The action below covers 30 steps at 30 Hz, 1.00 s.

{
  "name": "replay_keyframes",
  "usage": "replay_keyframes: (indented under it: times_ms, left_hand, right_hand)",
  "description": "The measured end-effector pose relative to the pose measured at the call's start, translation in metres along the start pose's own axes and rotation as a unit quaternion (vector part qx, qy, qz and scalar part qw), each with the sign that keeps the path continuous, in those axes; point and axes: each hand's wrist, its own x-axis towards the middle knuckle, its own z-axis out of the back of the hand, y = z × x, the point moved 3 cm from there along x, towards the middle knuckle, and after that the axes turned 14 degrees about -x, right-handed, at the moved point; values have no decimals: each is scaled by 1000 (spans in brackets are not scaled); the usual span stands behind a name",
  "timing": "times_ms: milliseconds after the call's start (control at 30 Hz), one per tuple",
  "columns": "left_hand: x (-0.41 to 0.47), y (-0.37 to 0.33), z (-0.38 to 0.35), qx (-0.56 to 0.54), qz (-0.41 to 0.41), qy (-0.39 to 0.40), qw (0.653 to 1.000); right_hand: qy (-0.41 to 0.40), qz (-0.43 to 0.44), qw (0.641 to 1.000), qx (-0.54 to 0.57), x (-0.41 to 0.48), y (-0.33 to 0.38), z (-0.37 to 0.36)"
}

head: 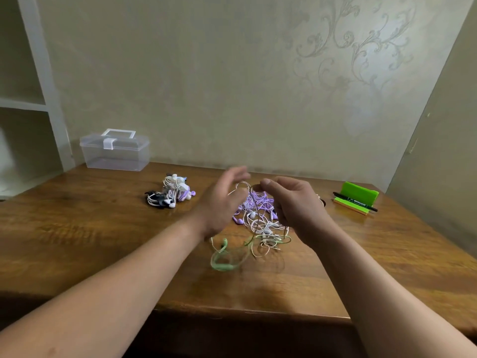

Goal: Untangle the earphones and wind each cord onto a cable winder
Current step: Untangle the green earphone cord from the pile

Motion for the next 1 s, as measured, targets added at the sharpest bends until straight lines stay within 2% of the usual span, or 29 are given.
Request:
replay_keyframes:
  times_ms: [67, 200, 333, 433, 567, 600, 633, 667, 700, 733, 767, 800, 867, 933, 967, 1000]
  left_hand:
    - [-3, -1, -12, -12, 43, 75, 996]
    - [-11, 2, -4, -127, 118, 125, 977]
    - [-9, -2, 24, -149, 113, 87, 978]
    - [-5, 1, 45, -139, 99, 43, 984]
    - [-3, 13, 55, -189, 106, 7, 976]
    - [-3, 15, 55, -181, 107, 3, 978]
    - [-3, 16, 53, -168, 107, 1, 980]
    - [-2, 16, 50, -150, 107, 4, 983]
    - [-1, 17, 47, -128, 105, 11, 986]
    - [-1, 16, 41, -103, 100, 25, 989]
    - [-1, 14, 35, -76, 93, 41, 992]
    - [0, 12, 27, -54, 88, 58, 993]
    - [-2, 6, 12, -29, 80, 82, 993]
    - [-1, 2, 3, -25, 74, 90, 993]
    - [-1, 1, 3, -25, 76, 88, 993]
    - [0, -1, 5, -26, 78, 82, 993]
  right_hand:
    - [-16, -6, 999, 35, 4, 3, 1]
    - [-90, -44, 993, 70, 12, -5, 16]
    - [-150, -95, 981, 84, 10, -18, 39]
    - [-166, -105, 976, 91, 8, -24, 54]
    - [-191, -114, 973, 62, 4, -33, 64]
    - [-195, -110, 975, 9, 6, -35, 66]
    - [-187, -102, 973, -94, 7, -38, 65]
    - [-166, -89, 955, -231, 7, -38, 62]
    - [-137, -68, 921, -359, 7, -38, 54]
    - [-113, -36, 887, -446, 6, -34, 44]
    - [-94, -5, 876, -473, 4, -29, 31]
    - [-66, 20, 895, -441, 2, -22, 19]
    - [47, 22, 959, -279, -3, -11, -8]
    - [142, -18, 978, -154, -8, -10, -28]
    - [158, -29, 979, -125, -9, -12, -29]
    - [139, -33, 983, -118, -8, -14, -25]
